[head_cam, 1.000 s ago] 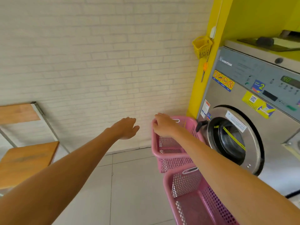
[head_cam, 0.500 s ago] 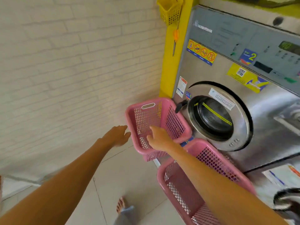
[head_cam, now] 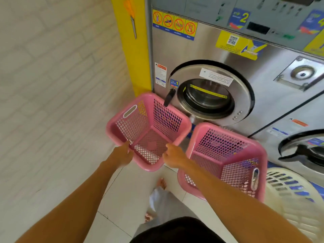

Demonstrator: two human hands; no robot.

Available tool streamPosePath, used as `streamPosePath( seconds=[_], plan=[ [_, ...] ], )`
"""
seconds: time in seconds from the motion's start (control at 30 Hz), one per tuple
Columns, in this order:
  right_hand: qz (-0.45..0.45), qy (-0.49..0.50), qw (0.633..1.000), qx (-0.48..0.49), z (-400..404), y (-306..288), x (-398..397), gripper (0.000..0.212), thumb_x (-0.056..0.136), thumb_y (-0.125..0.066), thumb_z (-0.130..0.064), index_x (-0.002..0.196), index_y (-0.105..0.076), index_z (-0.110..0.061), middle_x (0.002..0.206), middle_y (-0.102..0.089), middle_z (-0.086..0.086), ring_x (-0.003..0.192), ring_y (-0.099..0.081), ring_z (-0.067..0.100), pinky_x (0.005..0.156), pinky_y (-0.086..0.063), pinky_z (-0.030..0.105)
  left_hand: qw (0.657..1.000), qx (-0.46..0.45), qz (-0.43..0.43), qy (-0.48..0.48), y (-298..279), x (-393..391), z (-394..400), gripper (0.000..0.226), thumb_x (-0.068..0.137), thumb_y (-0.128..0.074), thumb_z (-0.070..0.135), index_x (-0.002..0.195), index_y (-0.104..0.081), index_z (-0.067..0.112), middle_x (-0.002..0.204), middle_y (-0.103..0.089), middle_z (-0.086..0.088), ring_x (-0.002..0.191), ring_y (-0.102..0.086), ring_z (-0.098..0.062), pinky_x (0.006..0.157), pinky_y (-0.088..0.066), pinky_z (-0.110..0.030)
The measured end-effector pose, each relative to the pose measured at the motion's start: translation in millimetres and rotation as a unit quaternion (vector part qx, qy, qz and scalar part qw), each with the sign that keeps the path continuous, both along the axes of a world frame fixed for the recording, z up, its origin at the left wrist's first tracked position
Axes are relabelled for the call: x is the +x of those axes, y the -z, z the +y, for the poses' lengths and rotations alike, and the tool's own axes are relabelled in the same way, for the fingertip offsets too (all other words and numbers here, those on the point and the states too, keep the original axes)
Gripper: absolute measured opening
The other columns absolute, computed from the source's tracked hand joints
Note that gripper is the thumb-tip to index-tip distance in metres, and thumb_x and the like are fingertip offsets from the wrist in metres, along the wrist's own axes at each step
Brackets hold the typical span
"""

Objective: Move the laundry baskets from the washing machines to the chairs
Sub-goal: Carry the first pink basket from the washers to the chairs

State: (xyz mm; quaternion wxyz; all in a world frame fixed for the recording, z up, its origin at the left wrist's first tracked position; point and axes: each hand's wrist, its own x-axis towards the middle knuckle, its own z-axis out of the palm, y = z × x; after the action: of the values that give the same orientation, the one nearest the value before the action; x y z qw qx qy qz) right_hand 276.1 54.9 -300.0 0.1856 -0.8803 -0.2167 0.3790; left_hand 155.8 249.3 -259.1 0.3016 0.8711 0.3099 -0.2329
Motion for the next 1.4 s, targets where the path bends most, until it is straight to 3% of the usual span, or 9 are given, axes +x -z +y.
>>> streamPosePath(
  seconds=[0.13,0.27,0.37,0.53,0.63,0.73,1.0,1.23,1.4],
  plan=[
    [0.019,0.043,0.999,-0.016,12.7,25.7,15.0,0.037,0.097,-0.044,-0.03,0.122,-0.053,-0.004,0.124,-0.061,0.013,0.102,-0.063,0.03,0.082,-0.054,0.04,0.999,-0.013,0.008,0.033,9.3,23.5,22.3,0.052,0.101,-0.038,0.021,0.151,-0.026,0.01,0.144,-0.048,-0.019,0.121,-0.055,-0.033,0.094,-0.046,-0.035],
    [0.058,0.091,0.993,-0.045,22.9,42.3,21.5,0.044,0.1,-0.043,-0.028,0.136,-0.04,-0.002,0.096,-0.059,0.009,0.077,-0.057,0.023,0.052,-0.042,0.029,0.999,-0.011,0.006,0.041,17.2,35.6,58.1,0.057,0.101,-0.04,0.022,0.153,-0.019,0.011,0.147,-0.045,-0.017,0.129,-0.051,-0.035,0.102,-0.043,-0.038],
    [0.068,0.117,0.989,-0.064,22.9,64.3,24.1,0.052,0.102,-0.038,-0.033,0.144,-0.033,-0.002,0.086,-0.057,0.007,0.067,-0.054,0.018,0.053,-0.044,0.03,0.999,0.009,0.011,0.05,27.0,45.3,85.6,0.057,0.102,-0.039,0.023,0.154,-0.018,0.012,0.146,-0.047,-0.018,0.126,-0.054,-0.036,0.1,-0.044,-0.038],
    [0.11,0.153,0.978,-0.092,24.1,72.6,20.2,0.06,0.103,-0.039,-0.034,0.152,-0.024,-0.001,0.128,-0.059,0.02,0.081,-0.064,0.02,0.061,-0.048,0.026,0.995,0.005,0.08,0.067,49.6,57.1,122.4,0.062,0.101,-0.039,0.033,0.155,-0.014,0.014,0.155,-0.035,-0.014,0.136,-0.043,-0.036,0.108,-0.038,-0.042],
    [0.108,0.233,0.963,-0.081,28.8,101.1,23.8,0.064,0.1,-0.04,-0.041,0.151,-0.021,-0.007,0.14,-0.049,0.023,0.106,-0.063,0.034,0.083,-0.057,0.044,0.991,-0.004,0.109,0.072,62.7,80.5,141.6,0.06,0.1,-0.043,0.027,0.154,-0.018,0.014,0.15,-0.041,-0.017,0.125,-0.053,-0.035,0.092,-0.047,-0.037],
    [0.095,0.285,0.952,-0.064,42.1,123.1,23.8,0.063,0.097,-0.044,-0.036,0.149,-0.018,-0.01,0.138,-0.049,0.024,0.107,-0.063,0.039,0.081,-0.058,0.051,0.992,-0.012,0.095,0.088,71.9,114.2,156.3,0.054,0.097,-0.048,0.016,0.148,-0.029,0.015,0.138,-0.051,-0.009,0.111,-0.057,-0.032,0.075,-0.043,-0.028],
    [-0.025,0.42,0.906,-0.046,81.8,137.5,32.4,0.079,0.087,-0.048,-0.024,0.152,-0.003,-0.036,0.125,-0.056,0.021,0.09,-0.066,0.042,0.061,-0.058,0.052,0.994,0.017,0.063,0.091,125.7,208.4,206.9,0.055,0.085,-0.054,0.025,0.137,-0.038,0.018,0.12,-0.057,-0.019,0.105,-0.061,-0.034,0.077,-0.055,-0.038],
    [-0.105,0.525,0.844,-0.047,110.4,158.0,36.0,0.085,0.09,-0.055,-0.026,0.156,-0.001,-0.037,0.146,-0.042,0.02,0.123,-0.05,0.047,0.095,-0.047,0.062,0.98,0.08,-0.022,0.181,176.6,240.0,226.8,0.082,0.085,-0.062,0.015,0.15,-0.016,0.037,0.129,-0.042,-0.022,0.119,-0.042,-0.035,0.086,-0.039,-0.032],
    [-0.088,0.559,0.822,-0.071,109.0,166.3,34.1,0.09,0.092,-0.052,-0.008,0.153,0.001,-0.048,0.116,-0.046,0.026,0.096,-0.053,0.04,0.072,-0.045,0.046,0.973,0.053,0.044,0.22,189.6,240.2,246.1,0.097,0.089,-0.054,0.007,0.145,0.008,0.058,0.104,-0.042,-0.018,0.078,-0.057,-0.03,0.063,-0.051,-0.037]
  ],
)
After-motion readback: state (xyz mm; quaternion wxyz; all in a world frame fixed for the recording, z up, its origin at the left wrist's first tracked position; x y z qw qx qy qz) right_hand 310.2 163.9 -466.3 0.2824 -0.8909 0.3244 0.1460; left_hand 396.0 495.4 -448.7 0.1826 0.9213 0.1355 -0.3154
